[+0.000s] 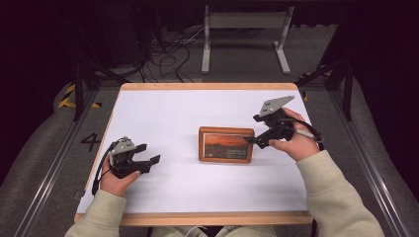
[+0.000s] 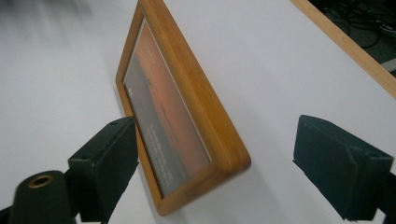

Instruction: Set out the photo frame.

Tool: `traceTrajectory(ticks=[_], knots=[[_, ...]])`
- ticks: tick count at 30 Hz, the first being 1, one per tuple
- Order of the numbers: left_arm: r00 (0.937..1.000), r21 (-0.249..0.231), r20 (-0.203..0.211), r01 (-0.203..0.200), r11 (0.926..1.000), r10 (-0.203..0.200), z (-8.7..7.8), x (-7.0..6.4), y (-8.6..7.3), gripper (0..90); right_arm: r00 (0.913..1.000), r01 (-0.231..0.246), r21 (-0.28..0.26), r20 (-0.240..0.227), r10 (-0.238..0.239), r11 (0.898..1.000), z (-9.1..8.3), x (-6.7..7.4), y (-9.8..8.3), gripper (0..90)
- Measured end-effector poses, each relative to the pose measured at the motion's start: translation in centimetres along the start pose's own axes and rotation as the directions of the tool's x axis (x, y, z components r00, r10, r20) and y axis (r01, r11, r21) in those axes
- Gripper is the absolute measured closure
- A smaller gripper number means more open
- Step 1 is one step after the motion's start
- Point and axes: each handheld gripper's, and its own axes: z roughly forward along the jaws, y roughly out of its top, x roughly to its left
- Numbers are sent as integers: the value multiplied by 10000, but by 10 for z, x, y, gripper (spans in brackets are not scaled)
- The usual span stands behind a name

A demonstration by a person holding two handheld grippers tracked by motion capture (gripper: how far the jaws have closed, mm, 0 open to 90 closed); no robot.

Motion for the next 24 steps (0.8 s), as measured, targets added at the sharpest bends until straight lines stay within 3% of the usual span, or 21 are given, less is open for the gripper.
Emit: traceTrajectory(ticks=[7,14,17,19,20,24], knots=[[9999,-16,52,-103,9999,103,-4,-2,-3,271,9928,-1032,-649,535,1067,9925,-21,3,-39,80],[9998,-42,120,-176,9998,177,-2,-3,-2,267,9591,-2523,-1221,997,2648,9599,-31,2,-93,66],[9999,-80,132,-86,9999,87,-1,-4,-3,267,9453,-2853,-1351,1239,3019,9489,-29,1,-111,60],[9999,-47,164,-21,10000,22,-1,-3,-3,266,9331,-3106,-1748,1315,3348,9343,-27,1,-121,60],[9999,-68,160,-38,10000,39,-1,-3,-3,266,9274,-3264,-1685,1331,3496,9301,-25,0,-124,57],[9998,-128,191,-48,9999,51,-1,-2,-3,266,9169,-3501,-1791,1352,3755,9194,-25,-1,-131,47]])
